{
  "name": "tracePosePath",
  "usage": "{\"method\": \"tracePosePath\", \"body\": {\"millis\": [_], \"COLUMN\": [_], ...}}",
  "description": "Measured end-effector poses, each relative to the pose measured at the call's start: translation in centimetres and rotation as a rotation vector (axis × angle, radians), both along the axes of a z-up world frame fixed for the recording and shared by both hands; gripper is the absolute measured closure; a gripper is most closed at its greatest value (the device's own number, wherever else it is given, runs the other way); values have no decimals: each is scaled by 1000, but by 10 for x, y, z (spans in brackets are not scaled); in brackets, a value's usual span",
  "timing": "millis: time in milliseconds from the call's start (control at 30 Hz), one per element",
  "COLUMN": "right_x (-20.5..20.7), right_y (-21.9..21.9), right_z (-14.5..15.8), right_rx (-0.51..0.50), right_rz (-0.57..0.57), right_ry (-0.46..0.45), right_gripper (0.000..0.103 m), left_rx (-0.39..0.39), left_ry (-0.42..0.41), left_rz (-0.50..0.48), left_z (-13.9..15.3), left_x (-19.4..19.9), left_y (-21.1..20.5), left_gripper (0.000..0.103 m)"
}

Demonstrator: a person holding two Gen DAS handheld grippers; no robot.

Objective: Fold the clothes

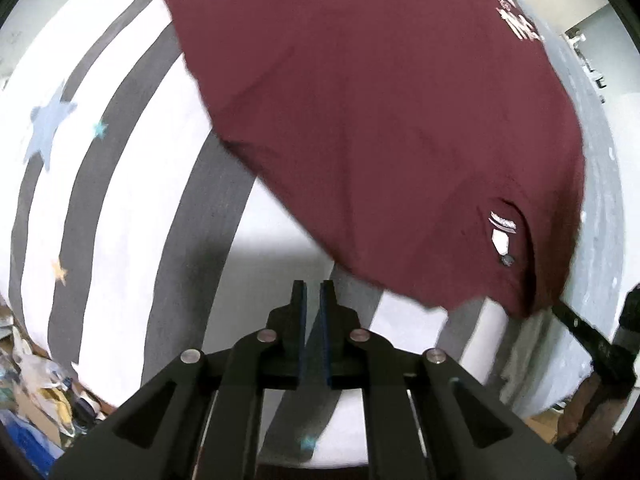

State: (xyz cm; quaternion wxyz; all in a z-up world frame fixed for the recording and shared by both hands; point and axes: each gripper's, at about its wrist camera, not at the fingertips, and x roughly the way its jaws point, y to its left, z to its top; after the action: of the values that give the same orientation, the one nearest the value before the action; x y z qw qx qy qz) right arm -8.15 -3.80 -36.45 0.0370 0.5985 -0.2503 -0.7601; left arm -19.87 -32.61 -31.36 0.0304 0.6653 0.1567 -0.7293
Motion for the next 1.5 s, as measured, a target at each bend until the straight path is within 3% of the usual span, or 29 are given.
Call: {"method": "tracePosePath", "body": {"millis": [67, 133, 267, 367, 433, 533, 667, 700, 733, 767, 800, 933, 1200, 1333, 1467, 1500], "right_x": [-9, -20, -69, -108, -129, -156, -184, -187, -189, -189, -187, -168, -65, -31, -32, -33], "right_y": [16, 42, 83, 101, 112, 122, 130, 132, 136, 142, 150, 165, 215, 228, 236, 239], "right_z": [8, 10, 4, 1, -1, -5, -9, -11, -12, -13, -13, 10, 65, 70, 41, 34], "right_rx": [50, 94, 198, 260, 286, 291, 264, 245, 228, 211, 179, 142, 196, 204, 187, 186], "right_rz": [-26, -77, -145, -158, -170, -191, -211, -221, -236, -255, -280, -325, -487, -484, -474, -489], "right_ry": [26, 53, 117, 155, 171, 184, 195, 194, 193, 186, 184, 223, 243, 206, 134, 118], "right_gripper": [74, 64, 58, 57, 56, 55, 56, 59, 82, 99, 101, 101, 101, 101, 99, 94], "left_rx": [0, -6, -23, -53, -72, -58, -76, -94, -111, -121, -123, -97, -63, -66, -45, -40], "left_ry": [21, 49, 143, 248, 318, 411, 445, 449, 452, 452, 449, 436, 408, 388, 360, 357], "left_rz": [-11, -20, -6, 5, 1, -13, -76, -102, -124, -140, -153, -167, -146, -147, -144, -145], "left_z": [11, 20, 31, 43, 44, 39, 8, 5, 2, -1, -2, -2, 0, -7, -16, -16], "left_x": [4, 1, -26, -50, -55, -125, -214, -214, -214, -216, -217, -231, -238, -249, -261, -264], "left_y": [-8, -15, -27, -31, -44, 2, 69, 74, 79, 83, 86, 99, 105, 117, 127, 129], "left_gripper": [99, 96, 94, 77, 59, 49, 48, 48, 48, 48, 48, 48, 48, 48, 48, 48]}}
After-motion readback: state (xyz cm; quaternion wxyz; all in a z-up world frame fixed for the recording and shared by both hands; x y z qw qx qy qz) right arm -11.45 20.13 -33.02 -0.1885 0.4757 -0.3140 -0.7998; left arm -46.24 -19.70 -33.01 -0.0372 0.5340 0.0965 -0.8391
